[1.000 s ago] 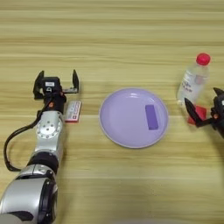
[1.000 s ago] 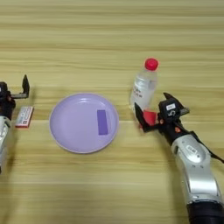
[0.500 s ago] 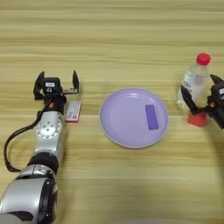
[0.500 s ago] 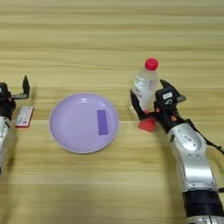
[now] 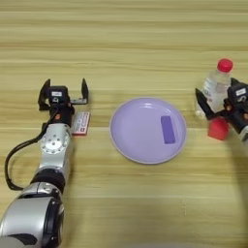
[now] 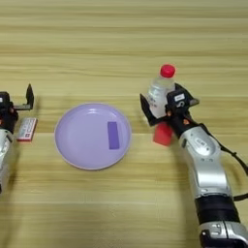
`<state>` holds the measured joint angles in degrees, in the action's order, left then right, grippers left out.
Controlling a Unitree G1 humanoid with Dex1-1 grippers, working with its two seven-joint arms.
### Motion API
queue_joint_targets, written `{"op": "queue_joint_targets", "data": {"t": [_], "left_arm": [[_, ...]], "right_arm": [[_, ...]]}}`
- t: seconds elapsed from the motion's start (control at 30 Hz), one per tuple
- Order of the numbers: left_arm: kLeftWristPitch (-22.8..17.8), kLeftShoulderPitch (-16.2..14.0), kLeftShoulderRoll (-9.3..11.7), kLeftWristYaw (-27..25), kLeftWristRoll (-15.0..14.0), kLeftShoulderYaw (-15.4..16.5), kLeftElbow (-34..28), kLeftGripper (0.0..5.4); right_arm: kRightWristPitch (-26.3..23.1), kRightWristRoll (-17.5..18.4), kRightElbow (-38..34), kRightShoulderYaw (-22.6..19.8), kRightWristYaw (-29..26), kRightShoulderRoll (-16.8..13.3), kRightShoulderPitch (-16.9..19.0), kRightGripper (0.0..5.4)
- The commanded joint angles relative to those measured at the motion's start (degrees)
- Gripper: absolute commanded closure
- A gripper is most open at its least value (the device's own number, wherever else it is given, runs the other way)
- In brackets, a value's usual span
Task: Move the objects on the table
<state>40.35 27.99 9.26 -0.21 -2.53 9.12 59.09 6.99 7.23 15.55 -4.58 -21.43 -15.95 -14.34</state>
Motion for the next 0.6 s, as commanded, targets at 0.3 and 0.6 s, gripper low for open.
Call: {"op": "queue_joint_targets", "data": {"t": [0.3,0.6], "left_arm": [[-0.3,0.5,-0.2,0.0,0.6,-0.3,0.3,0.00],[-0.3,0.4,-0.2,0.0,0.5,-0.6,0.3,0.00]], "right_arm": [[1.2,0.5,5.3,-0.7,0.0,0.2,-5.3,0.02],[1.7,0.8,7.6,-1.0,-0.3,0.5,-7.2,0.02]]}}
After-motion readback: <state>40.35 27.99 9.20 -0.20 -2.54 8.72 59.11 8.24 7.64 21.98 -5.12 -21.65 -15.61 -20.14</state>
